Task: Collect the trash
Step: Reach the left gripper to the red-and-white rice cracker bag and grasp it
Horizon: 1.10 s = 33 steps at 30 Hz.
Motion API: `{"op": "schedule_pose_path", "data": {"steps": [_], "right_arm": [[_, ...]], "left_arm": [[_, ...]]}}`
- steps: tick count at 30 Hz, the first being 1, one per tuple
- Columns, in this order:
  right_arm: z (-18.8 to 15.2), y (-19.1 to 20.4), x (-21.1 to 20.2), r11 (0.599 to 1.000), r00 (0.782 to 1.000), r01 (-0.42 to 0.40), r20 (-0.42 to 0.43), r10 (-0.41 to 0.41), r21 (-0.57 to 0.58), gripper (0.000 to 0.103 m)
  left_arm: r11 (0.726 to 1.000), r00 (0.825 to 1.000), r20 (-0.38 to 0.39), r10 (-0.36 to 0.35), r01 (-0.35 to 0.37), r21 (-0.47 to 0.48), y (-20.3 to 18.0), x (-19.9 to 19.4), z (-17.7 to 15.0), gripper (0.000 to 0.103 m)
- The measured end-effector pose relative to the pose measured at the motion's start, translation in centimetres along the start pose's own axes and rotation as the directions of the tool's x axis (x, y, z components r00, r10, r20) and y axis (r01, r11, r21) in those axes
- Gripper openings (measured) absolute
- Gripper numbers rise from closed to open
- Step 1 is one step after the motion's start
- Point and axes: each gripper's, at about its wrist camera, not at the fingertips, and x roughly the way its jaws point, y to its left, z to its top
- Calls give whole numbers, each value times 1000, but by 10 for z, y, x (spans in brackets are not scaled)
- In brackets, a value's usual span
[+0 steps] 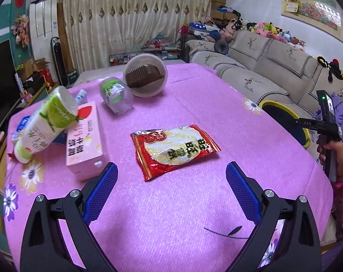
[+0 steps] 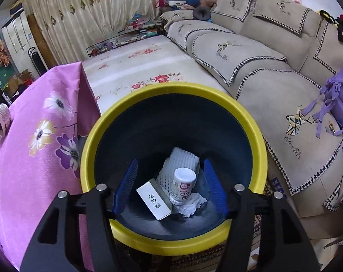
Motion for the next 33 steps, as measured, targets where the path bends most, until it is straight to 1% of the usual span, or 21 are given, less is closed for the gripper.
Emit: {"op": "schedule_pose_path", "data": {"steps": [4,13,17,23,26,28,30,32,33], "right_arm": [[1,0,-6,1000,1000,-17,13,17,0,59],[2,1,-8,999,999,-42,17,42,-2,60],[2,1,-8,999,999,-45,17,45,-1,60],[2,0,-10,998,998,-55,22,55,3,60],[2,1,-11,998,998,-57,26,57,2,60],[2,1,-11,998,998,-59,25,59,3,60],[3,0,-12,998,998,-60,26,60,3,60],[3,-1,-12,998,998,-60,26,60,4,60],[3,-1,-12,998,998,-60,26,60,5,60]], "left_arm": [[1000,999,-33,6,-6,16,-1,20,5,95],[999,994,-109,-16,19,26,-4,56,14,95],[999,990,-135,-37,41,29,-7,63,15,95],[994,980,-178,-88,98,52,-26,70,13,95],[983,969,-188,-163,176,52,-41,64,14,95],[972,961,-177,-211,225,64,-51,57,17,95],[971,966,-151,-209,223,81,-55,51,23,95],[977,981,-106,-163,176,119,-53,44,34,95],[981,986,-96,-134,146,128,-50,45,41,95]]}}
